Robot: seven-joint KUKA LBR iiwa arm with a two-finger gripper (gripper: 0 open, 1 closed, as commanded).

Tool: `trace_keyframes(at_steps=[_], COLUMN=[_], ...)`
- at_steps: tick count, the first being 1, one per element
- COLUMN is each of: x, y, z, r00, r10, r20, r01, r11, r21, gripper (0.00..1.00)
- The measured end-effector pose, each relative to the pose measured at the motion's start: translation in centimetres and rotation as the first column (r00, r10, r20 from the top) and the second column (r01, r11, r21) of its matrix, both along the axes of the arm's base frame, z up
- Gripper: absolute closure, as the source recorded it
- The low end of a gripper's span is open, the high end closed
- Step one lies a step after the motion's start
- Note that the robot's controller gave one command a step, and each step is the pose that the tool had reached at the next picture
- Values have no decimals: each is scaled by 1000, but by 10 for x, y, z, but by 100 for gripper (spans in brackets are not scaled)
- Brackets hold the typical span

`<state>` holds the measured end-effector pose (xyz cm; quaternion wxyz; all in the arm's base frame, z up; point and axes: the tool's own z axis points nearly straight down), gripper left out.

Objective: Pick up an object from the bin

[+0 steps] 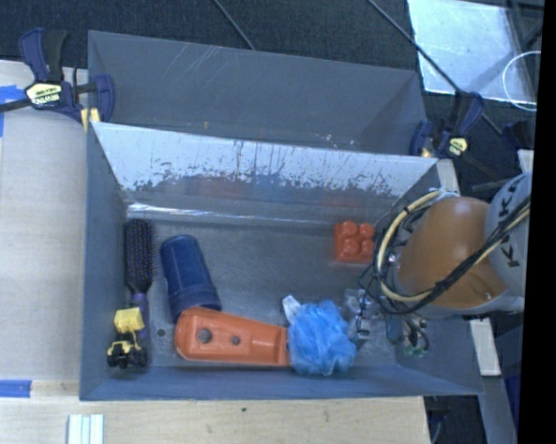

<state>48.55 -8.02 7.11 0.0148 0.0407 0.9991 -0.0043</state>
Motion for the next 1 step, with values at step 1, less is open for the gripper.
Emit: trace_keyframes(at_steps=[1], x=[0], y=[0], z=[21], r00=[1000], r10=[0], r20=[0], r01=[0], r11=[1000], r21=[0], gripper=[100])
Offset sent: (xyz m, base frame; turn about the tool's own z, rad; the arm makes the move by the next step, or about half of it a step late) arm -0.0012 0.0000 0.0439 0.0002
